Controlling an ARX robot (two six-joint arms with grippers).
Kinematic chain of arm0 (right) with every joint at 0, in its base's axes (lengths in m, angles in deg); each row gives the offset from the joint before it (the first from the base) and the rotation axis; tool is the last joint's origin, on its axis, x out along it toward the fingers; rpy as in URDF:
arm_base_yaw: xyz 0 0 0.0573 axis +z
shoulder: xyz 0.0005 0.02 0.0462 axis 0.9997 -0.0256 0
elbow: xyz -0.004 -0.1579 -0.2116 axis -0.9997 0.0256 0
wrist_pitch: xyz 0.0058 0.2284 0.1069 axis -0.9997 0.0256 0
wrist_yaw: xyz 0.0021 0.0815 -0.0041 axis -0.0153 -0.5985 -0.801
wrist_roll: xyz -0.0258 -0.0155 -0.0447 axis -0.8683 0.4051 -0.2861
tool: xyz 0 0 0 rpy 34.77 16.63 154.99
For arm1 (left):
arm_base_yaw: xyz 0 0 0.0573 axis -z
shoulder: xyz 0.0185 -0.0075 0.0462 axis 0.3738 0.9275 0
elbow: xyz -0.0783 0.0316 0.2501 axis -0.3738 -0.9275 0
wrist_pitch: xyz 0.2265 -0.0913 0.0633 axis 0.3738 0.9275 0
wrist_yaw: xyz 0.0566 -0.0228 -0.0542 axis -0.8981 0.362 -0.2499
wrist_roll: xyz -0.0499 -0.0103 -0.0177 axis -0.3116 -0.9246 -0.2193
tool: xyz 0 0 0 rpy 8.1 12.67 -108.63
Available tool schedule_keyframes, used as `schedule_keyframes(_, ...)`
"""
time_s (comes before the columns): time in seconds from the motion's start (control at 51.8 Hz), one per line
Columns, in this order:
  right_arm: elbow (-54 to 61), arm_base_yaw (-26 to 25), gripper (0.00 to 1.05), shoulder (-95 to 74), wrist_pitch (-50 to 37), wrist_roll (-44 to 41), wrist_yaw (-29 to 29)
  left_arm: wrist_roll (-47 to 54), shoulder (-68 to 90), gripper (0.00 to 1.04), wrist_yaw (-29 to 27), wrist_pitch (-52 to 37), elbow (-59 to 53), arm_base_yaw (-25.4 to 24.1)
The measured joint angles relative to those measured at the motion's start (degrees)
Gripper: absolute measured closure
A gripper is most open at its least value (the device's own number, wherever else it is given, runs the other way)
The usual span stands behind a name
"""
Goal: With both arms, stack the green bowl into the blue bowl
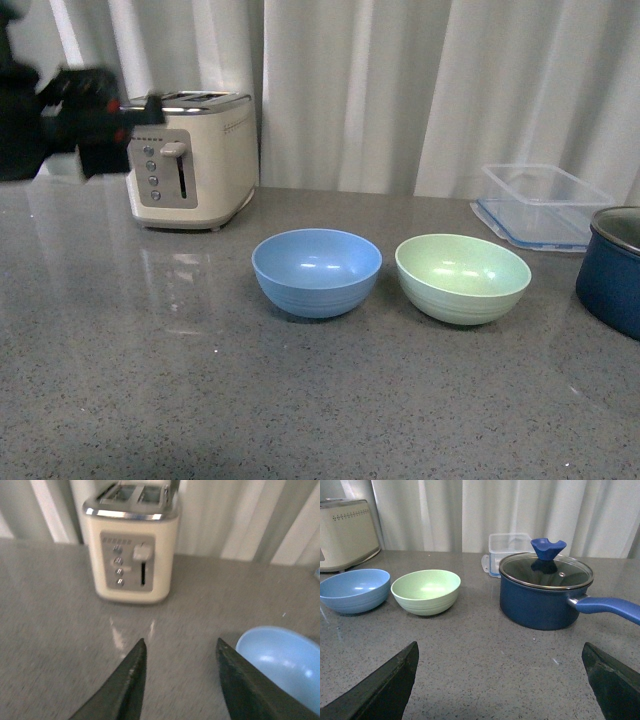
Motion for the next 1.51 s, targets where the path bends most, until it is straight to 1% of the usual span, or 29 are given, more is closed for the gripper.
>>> schedule_keyframes(0.077,0.0,0.0,0.1,0.0,0.0,0.0,0.0,0.4,-3.0,0.8,1.3,-2.3,-6.4,-1.5)
schedule_keyframes(0.135,0.0,0.0,0.1,0.0,0.0,0.0,0.0,0.5,-4.9,0.87,1.7,-3.2,-8.8,-1.9)
schedule_keyframes(0.193,0.0,0.0,0.1,0.0,0.0,0.0,0.0,0.6,-7.6,0.97,2.8,-4.5,-11.9,-2.7)
schedule_keyframes(0.232,0.0,0.0,0.1,0.0,0.0,0.0,0.0,0.6,-8.8,1.02,3.1,-5.0,-13.3,-3.0)
schedule_keyframes(0.483,0.0,0.0,0.1,0.0,0.0,0.0,0.0,1.0,-16.0,1.01,5.8,-6.8,-23.4,-5.7)
schedule_keyframes(0.753,0.0,0.0,0.1,0.0,0.0,0.0,0.0,1.0,-23.8,1.01,7.7,-6.3,-30.1,-7.6)
schedule_keyframes(0.811,0.0,0.0,0.1,0.0,0.0,0.0,0.0,1.0,-25.9,1.01,11.2,-5.5,-31.6,-9.9)
schedule_keyframes(0.926,0.0,0.0,0.1,0.0,0.0,0.0,0.0,1.0,-29.4,1.01,11.5,-4.1,-33.6,-11.7)
schedule_keyframes(1.023,0.0,0.0,0.1,0.0,0.0,0.0,0.0,1.0,-32.1,1.01,11.6,-2.6,-34.9,-12.0)
schedule_keyframes(1.235,0.0,0.0,0.1,0.0,0.0,0.0,0.0,1.0,-41.7,1.01,11.7,3.7,-38.2,-12.0)
schedule_keyframes(1.293,0.0,0.0,0.1,0.0,0.0,0.0,0.0,1.0,-42.2,1.01,11.8,1.9,-40.0,-12.0)
schedule_keyframes(1.39,0.0,0.0,0.1,0.0,0.0,0.0,-0.1,1.0,-44.4,1.01,11.9,3.3,-40.1,-12.0)
schedule_keyframes(1.505,0.0,0.0,0.1,0.0,0.0,0.0,0.0,1.0,-49.8,1.01,11.9,8.6,-40.2,-12.0)
